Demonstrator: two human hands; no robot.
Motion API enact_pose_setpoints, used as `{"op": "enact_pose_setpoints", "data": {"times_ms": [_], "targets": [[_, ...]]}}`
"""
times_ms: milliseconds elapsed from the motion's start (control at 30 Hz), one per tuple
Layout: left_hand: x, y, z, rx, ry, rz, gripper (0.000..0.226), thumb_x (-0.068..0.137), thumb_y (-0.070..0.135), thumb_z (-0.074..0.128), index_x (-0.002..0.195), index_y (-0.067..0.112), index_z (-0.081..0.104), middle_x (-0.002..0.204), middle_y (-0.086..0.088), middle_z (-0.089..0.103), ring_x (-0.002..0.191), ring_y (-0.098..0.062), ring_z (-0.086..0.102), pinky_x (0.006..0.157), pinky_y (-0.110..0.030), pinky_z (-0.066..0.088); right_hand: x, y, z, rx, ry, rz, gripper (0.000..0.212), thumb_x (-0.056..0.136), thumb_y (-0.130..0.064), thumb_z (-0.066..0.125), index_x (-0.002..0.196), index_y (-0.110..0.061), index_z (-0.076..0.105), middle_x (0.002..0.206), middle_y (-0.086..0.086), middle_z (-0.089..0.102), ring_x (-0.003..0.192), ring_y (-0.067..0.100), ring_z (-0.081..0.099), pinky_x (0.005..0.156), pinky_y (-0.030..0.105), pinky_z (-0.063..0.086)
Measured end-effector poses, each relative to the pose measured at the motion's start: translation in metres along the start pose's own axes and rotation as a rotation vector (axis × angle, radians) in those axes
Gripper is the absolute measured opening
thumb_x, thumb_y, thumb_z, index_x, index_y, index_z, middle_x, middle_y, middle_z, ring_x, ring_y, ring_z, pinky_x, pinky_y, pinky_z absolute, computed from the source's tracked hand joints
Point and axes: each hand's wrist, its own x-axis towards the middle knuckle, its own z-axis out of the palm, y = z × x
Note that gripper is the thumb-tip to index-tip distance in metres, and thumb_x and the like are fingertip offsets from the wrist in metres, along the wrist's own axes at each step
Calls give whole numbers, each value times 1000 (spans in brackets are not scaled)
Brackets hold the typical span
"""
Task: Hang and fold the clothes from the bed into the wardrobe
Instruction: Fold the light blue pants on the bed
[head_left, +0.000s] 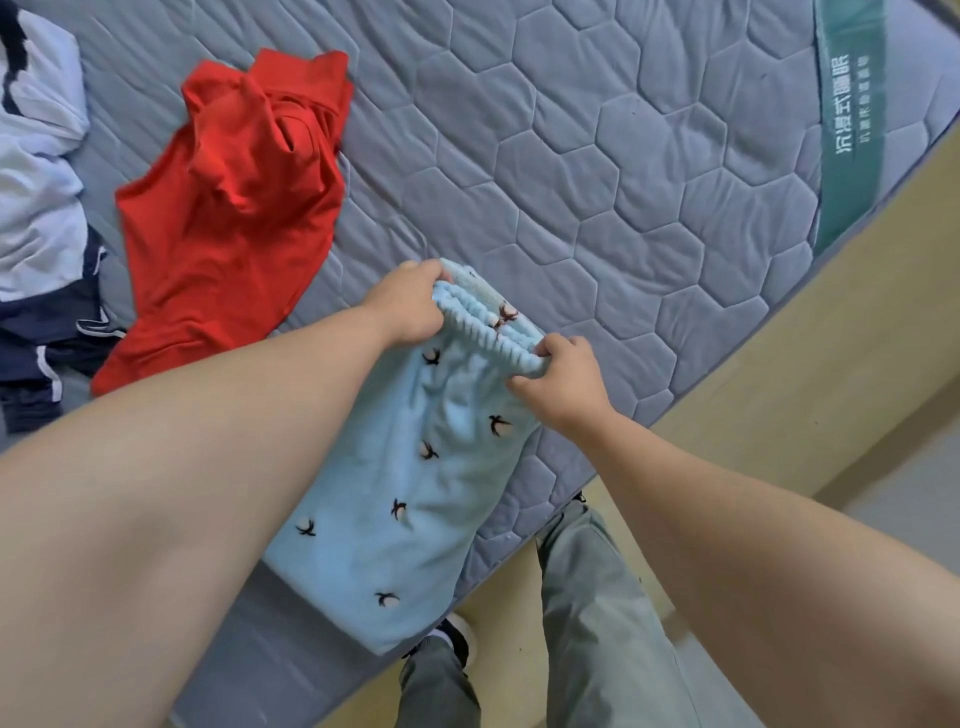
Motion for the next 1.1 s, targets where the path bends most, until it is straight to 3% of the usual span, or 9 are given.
{"op": "enact_pose_setpoints", "data": {"times_ms": [167, 333, 433, 567, 667, 767, 900, 1000, 1100], "targets": [[-2, 4, 2, -114, -58, 67, 45, 77, 4, 59, 118, 24, 59, 120, -6, 64, 103, -23, 60, 78, -24, 38, -11, 9, -5, 18, 59, 15, 22, 79, -28, 69, 84, -20, 48, 104, 1, 44, 76, 2, 45, 57, 17, 32], [9, 15, 4, -52, -104, 124, 68, 79, 8, 59, 143, 26, 44, 137, -6, 57, 119, -24, 58, 98, -30, 46, -6, 16, -8, 50, 90, 81, 33, 79, -29, 68, 100, -23, 43, 108, -1, 42, 76, 8, 48, 60, 29, 42], [17, 16, 10, 45, -54, 148, 75, 79, 8, 61, 148, 23, 38, 145, -6, 47, 131, -28, 50, 110, -39, 41, 5, 14, -7, -8, 35, 126, 58, 79, -32, 69, 128, -22, 41, 130, 4, 43, 98, 21, 56, 82, 42, 53], [19, 21, 14, 425, -31, 328, 95, 70, 10, 71, 154, 26, 30, 159, -3, 24, 144, -27, 29, 113, -45, 33, 26, 10, -7, -300, -42, 203, 78, 73, -45, 67, 143, -27, 38, 139, 3, 47, 129, 33, 41, 104, 45, 37], [21, 36, 16, 737, -166, 469, 93, 75, 20, 73, 156, 27, 27, 156, 1, 30, 146, -22, 25, 114, -44, 32, 38, 3, -12, -392, -187, 211, 87, 67, -48, 73, 143, -30, 36, 138, 4, 47, 131, 31, 39, 103, 45, 34], [27, 50, 15, 900, -175, 460, 69, 83, 25, 67, 146, 27, 39, 142, -1, 45, 135, -23, 38, 109, -42, 35, 42, -5, -18, -466, -318, 187, 88, 61, -58, 81, 135, -29, 41, 128, 2, 49, 125, 28, 44, 102, 45, 39], [40, 68, 2, 995, -248, 451, 47, 90, 29, 60, 135, 32, 51, 136, 0, 52, 130, -23, 44, 106, -43, 33, 50, -12, -32, -355, -381, 64, 47, 72, -40, 82, 105, -17, 55, 104, 2, 63, 95, 22, 63, 72, 32, 52], [42, 68, -5, 952, -151, 474, 46, 90, 25, 58, 135, 33, 52, 135, -1, 52, 129, -24, 45, 107, -45, 32, 57, -15, -39, -353, -281, 47, 38, 77, -29, 79, 105, -10, 61, 103, 8, 67, 91, 24, 66, 68, 33, 53], [32, 53, 11, 834, 26, 454, 69, 83, 22, 68, 146, 28, 39, 147, -2, 43, 136, -25, 38, 117, -50, 24, 58, -15, -33, -455, -292, 77, 38, 78, -27, 76, 108, -13, 58, 106, 6, 67, 90, 22, 63, 66, 29, 46]]}}
